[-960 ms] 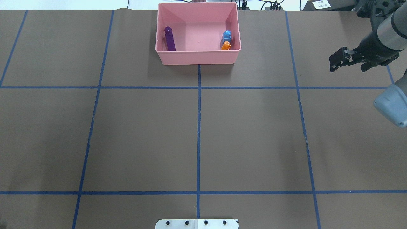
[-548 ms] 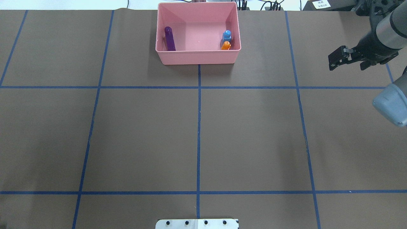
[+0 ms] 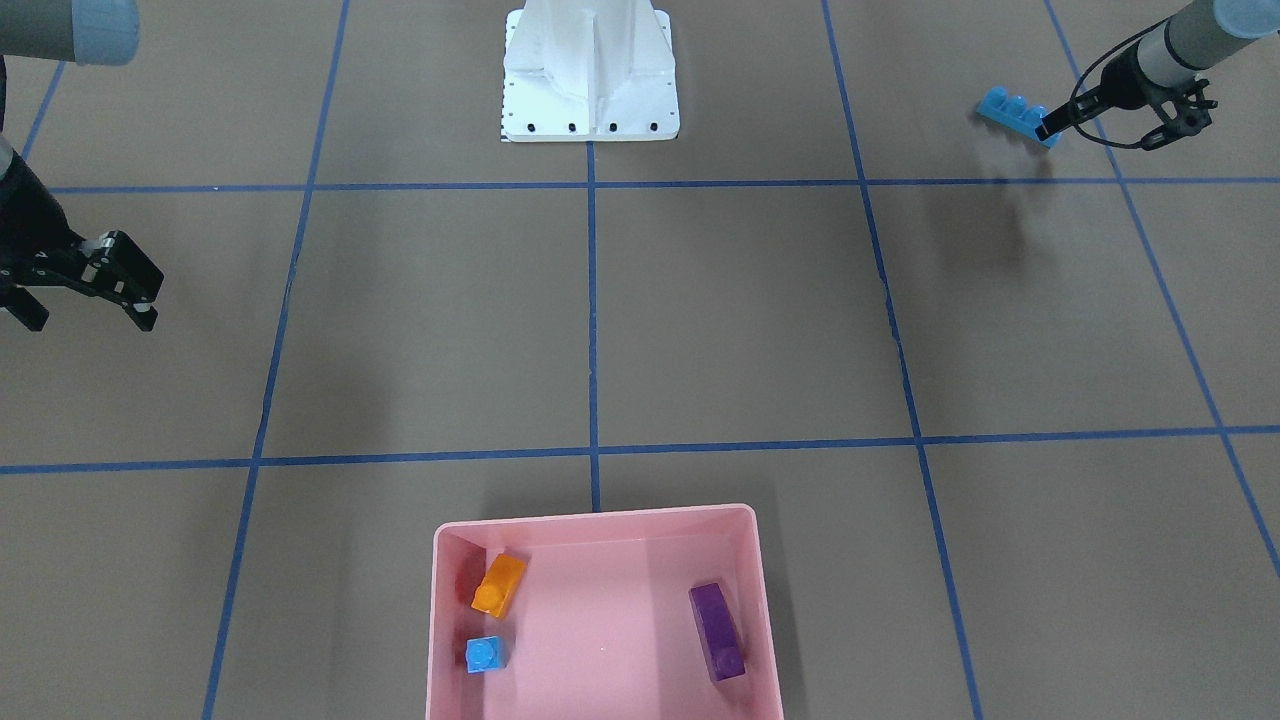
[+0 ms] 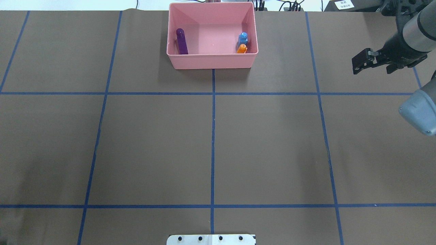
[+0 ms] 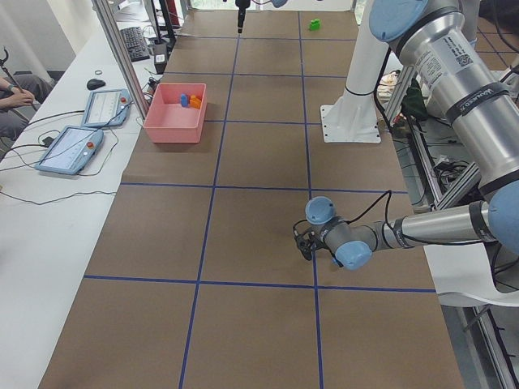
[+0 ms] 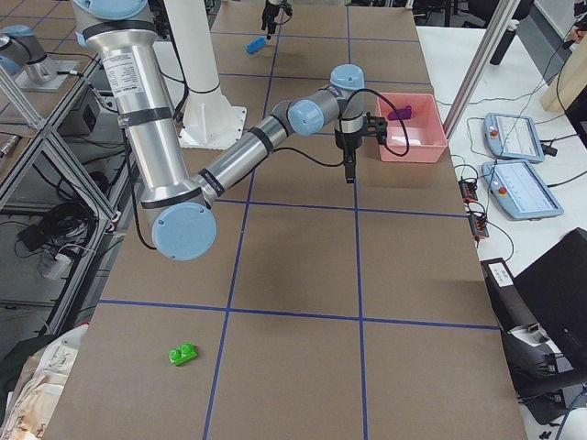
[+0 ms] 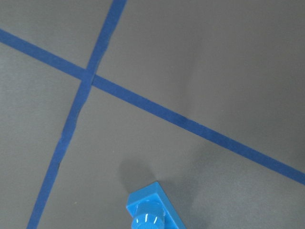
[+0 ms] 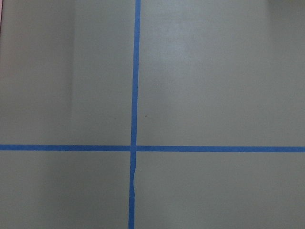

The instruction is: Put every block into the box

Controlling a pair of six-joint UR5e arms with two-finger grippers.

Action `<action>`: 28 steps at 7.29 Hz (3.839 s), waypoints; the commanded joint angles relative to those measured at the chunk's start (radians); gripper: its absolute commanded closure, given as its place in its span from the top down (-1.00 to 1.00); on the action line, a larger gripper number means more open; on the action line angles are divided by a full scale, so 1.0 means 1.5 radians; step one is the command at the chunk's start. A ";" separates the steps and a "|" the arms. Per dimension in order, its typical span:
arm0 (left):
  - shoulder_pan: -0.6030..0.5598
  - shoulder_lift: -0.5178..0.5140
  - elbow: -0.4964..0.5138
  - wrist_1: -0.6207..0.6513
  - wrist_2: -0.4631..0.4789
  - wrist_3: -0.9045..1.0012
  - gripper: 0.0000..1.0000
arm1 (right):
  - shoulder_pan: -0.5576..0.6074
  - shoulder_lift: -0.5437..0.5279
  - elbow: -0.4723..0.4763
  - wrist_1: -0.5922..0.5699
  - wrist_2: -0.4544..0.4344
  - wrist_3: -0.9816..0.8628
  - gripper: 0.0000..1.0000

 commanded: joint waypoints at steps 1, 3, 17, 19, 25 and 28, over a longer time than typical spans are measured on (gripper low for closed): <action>0.034 -0.009 0.011 -0.001 0.000 0.001 0.99 | -0.001 0.002 0.002 0.000 -0.004 0.000 0.98; 0.053 -0.009 0.018 -0.008 0.000 0.005 0.75 | -0.001 0.002 0.003 0.000 -0.007 0.000 0.98; 0.085 -0.007 -0.021 -0.076 -0.003 0.009 -1.00 | 0.002 -0.002 0.026 -0.005 -0.008 0.001 0.98; 0.079 -0.010 -0.095 -0.075 -0.002 0.009 -1.00 | 0.004 -0.016 0.027 -0.005 -0.001 0.000 0.98; 0.010 -0.093 -0.239 -0.008 0.071 0.011 -1.00 | 0.021 -0.235 0.158 -0.002 0.008 -0.124 0.98; -0.097 -0.296 -0.248 0.204 0.068 0.061 -1.00 | 0.022 -0.258 0.152 0.004 0.011 -0.156 0.98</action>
